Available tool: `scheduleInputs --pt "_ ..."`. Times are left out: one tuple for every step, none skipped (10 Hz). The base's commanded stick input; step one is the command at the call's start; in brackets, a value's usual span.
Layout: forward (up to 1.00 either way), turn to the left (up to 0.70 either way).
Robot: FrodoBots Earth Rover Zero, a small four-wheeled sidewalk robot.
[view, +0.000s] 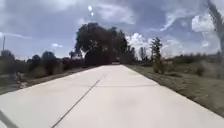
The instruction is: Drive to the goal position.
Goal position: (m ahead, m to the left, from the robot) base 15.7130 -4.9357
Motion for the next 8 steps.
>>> scheduleInputs --pt "0.85 0.00" --pt "0.85 0.00" --pt "0.85 0.00" --pt "0.85 0.00" --pt "0.85 0.00" --pt "0.85 0.00" --pt "0.85 0.00" --pt "0.85 0.00"
